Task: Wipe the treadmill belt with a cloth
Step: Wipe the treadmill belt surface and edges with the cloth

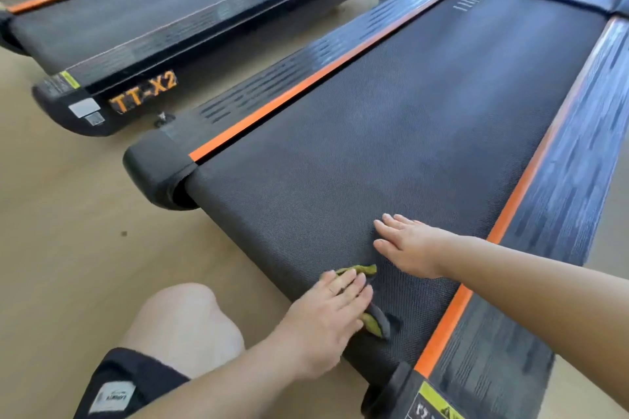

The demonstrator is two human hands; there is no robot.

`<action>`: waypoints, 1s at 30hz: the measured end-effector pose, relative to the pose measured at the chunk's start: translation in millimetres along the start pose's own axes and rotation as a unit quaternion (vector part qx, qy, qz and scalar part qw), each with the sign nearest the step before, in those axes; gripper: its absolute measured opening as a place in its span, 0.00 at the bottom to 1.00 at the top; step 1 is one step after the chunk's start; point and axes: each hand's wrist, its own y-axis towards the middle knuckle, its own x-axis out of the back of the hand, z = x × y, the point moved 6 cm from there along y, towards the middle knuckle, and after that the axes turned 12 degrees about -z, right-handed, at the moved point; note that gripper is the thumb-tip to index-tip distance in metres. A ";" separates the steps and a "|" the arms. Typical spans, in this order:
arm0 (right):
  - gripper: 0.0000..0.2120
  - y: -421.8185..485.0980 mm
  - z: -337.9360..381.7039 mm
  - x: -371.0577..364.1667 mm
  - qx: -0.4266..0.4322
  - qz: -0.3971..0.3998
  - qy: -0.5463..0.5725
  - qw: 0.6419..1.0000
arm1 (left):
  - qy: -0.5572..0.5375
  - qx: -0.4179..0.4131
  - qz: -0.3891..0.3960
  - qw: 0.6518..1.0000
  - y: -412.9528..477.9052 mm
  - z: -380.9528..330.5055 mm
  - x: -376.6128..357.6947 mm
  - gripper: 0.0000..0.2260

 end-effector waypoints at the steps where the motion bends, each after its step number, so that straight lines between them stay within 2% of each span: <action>1: 0.30 1.5 -0.2 -1.9 0.003 0.001 -0.003 1.000 | 0.023 -0.032 0.004 0.999 1.1 10.0 0.2 0.23; 2: 0.30 1.9 -1.8 -2.8 0.002 -0.001 -0.004 1.000 | 0.059 -0.016 -0.007 0.998 6.4 31.0 3.1 0.23; 4: 0.30 -0.3 -8.0 -2.3 -0.008 -0.009 -0.006 1.000 | 0.093 0.125 -0.054 0.986 20.6 85.2 15.1 0.24; 6: 0.30 -5.5 -15.4 -1.0 -0.018 -0.039 -0.019 0.999 | 0.096 0.240 -0.076 0.963 27.9 94.7 15.2 0.25; 7: 0.30 -8.4 -20.8 -0.1 -0.022 -0.058 -0.020 0.998 | 0.080 0.235 -0.073 0.966 31.8 74.7 6.1 0.25; 8: 0.30 -12.1 -26.8 1.9 -0.029 -0.073 -0.014 0.997 | 0.058 0.187 -0.058 0.979 35.0 44.1 -2.9 0.25; 10: 0.30 -20.3 -41.7 6.9 -0.045 -0.091 0.001 0.995 | 0.034 0.029 -0.046 0.998 39.1 2.1 -9.6 0.24; 11: 0.29 -24.0 -50.7 9.7 -0.053 -0.098 0.008 0.994 | 0.034 -0.016 -0.031 0.999 44.9 6.5 -11.0 0.24; 13: 0.28 -28.1 -70.9 13.3 -0.069 -0.115 0.023 0.991 | 0.050 -0.020 -0.010 0.999 70.7 36.9 -6.0 0.24; 15: 0.27 -30.1 -89.0 15.6 -0.092 -0.131 0.041 0.986 | 0.062 0.050 -0.007 0.997 106.6 79.0 -6.2 0.24; 18: 0.26 -32.6 -104.1 14.8 -0.110 -0.138 0.053 0.983 | 0.058 0.214 0.016 0.975 168.8 126.6 -7.2 0.25; 20: 0.24 -33.6 -109.7 15.6 -0.117 -0.141 0.045 0.982 | 0.050 0.316 -0.020 0.947 203.2 128.0 -9.2 0.25; 21: 0.23 -34.3 -113.0 16.4 -0.121 -0.147 0.039 0.981 | 0.047 0.341 -0.045 0.938 217.4 115.7 -12.7 0.24; 22: 0.21 -34.7 -118.4 15.9 -0.127 -0.154 0.037 0.979 | 0.038 0.329 -0.052 0.942 230.9 91.4 -19.7 0.24; 23: 0.20 -34.6 -123.4 15.5 -0.133 -0.161 0.038 0.977 | 0.013 0.271 -0.051 0.961 241.7 57.6 -29.0 0.24; 25: 0.18 -33.8 -135.7 13.8 -0.144 -0.179 0.032 0.973 | -0.036 0.089 0.002 0.995 250.9 -13.1 -46.2 0.25; 27: 0.17 -34.1 -148.7 14.1 -0.158 -0.191 0.010 0.969 | -0.021 -0.037 0.050 0.998 254.1 -26.7 -51.6 0.25; 28: 0.16 -35.7 -153.2 15.1 -0.167 -0.193 0.004 0.967 | 0.011 -0.062 0.051 0.997 258.3 -12.5 -49.0 0.25; 29: 0.16 -37.3 -155.5 16.1 -0.172 -0.194 0.004 0.966 | 0.040 -0.048 0.050 0.997 262.0 9.9 -44.7 0.25; 30: 0.16 -39.2 -156.0 16.3 -0.178 -0.191 0.014 0.965 | 0.056 0.002 0.047 0.997 264.6 39.0 -37.0 0.24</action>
